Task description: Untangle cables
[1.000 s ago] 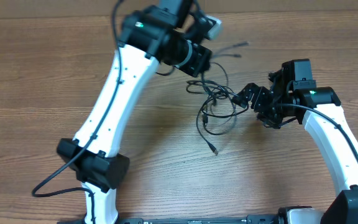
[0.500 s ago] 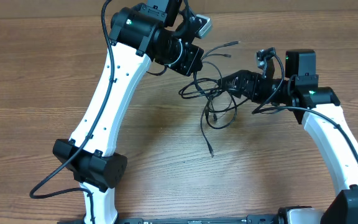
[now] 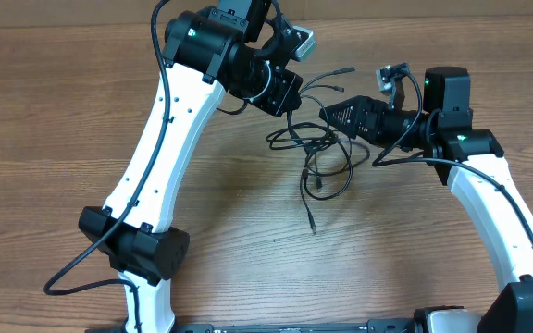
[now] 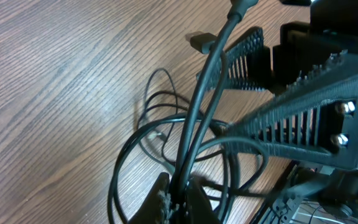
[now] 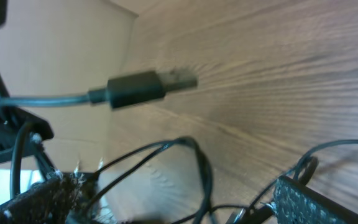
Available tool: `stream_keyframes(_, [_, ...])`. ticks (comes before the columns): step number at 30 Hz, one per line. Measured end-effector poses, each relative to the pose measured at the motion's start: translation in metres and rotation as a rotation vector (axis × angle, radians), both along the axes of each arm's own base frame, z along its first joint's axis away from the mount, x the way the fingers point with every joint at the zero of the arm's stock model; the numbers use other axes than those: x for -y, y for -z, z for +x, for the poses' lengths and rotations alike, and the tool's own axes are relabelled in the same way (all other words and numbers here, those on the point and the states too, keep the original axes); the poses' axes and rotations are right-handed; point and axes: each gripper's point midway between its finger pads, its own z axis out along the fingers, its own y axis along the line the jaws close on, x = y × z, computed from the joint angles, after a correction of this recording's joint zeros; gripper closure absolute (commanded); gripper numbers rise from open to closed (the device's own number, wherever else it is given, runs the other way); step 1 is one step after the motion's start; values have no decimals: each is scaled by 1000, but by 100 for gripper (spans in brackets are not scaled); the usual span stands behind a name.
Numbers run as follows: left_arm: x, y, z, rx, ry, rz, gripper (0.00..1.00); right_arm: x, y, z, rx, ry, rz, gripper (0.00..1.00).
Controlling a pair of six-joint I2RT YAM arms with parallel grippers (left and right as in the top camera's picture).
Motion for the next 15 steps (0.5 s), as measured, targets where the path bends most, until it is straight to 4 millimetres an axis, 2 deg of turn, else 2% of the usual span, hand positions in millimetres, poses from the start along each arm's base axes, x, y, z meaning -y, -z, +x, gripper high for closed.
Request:
stream_keyframes(3, [-2,1,3,12,-8,14,96,-4,2,-6,-33,-16,10,0])
stream_keyframes(10, [-29,13,22,83,-114,181,96,-6,8,-6,-48,4,-19,0])
stream_keyframes(15, [-24,9,25,94,-116,154,96,-8,4,-7,-38,-13,-3,0])
